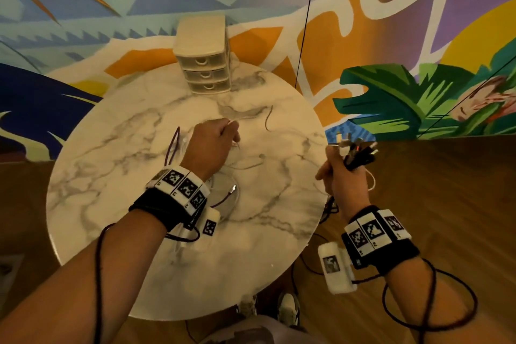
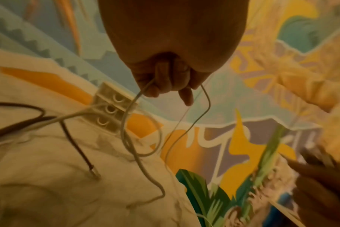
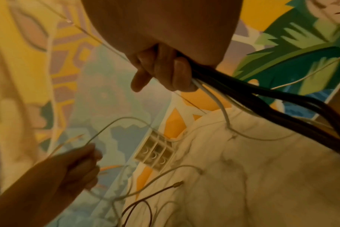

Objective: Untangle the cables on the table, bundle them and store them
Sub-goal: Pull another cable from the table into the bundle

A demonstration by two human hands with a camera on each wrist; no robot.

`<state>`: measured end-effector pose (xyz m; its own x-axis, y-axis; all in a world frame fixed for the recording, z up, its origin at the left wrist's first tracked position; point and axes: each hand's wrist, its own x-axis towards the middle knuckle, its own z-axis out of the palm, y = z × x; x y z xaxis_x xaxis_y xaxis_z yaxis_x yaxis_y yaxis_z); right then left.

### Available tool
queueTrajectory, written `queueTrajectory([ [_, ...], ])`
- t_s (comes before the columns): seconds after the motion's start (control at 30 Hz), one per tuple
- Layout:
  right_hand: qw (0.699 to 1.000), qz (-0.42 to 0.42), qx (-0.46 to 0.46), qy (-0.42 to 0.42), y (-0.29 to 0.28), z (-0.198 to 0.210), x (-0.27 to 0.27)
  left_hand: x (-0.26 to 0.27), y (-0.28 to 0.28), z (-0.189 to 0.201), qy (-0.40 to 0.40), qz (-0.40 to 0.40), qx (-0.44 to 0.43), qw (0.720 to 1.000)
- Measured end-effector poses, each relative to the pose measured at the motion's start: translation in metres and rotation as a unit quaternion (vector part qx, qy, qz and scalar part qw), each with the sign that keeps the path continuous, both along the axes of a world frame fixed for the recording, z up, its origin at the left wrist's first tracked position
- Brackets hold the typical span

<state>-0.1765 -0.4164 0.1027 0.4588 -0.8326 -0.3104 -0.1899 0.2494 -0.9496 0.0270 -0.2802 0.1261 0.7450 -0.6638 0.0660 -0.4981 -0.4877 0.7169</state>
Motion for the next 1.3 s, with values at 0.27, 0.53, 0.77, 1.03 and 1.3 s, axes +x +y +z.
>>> queueTrajectory([
  [0.27,0.99,0.128,0.017,-0.056,0.036,0.017,0.031,-0.078,-0.011,0.014,-0.137,-0.22,0.077,0.963],
  [0.53,0.992,0.0,-0.014,-0.127,-0.003,0.025,0.015,-0.016,0.033,-0.052,-0.036,-0.132,0.14,0.981],
  [0.77,0.972,-0.127,-0.011,-0.198,-0.02,0.036,0.01,0.022,0.031,-0.053,-0.003,-0.05,0.127,0.991],
  [1.03,0.96,-0.182,-0.024,-0.213,-0.028,0.022,-0.001,0.049,0.037,-0.059,0.05,0.038,0.137,0.989],
  [1.3,0.961,-0.156,0.053,-0.222,-0.007,0.018,0.002,0.009,-0.002,-0.007,0.235,0.026,-0.108,0.966],
])
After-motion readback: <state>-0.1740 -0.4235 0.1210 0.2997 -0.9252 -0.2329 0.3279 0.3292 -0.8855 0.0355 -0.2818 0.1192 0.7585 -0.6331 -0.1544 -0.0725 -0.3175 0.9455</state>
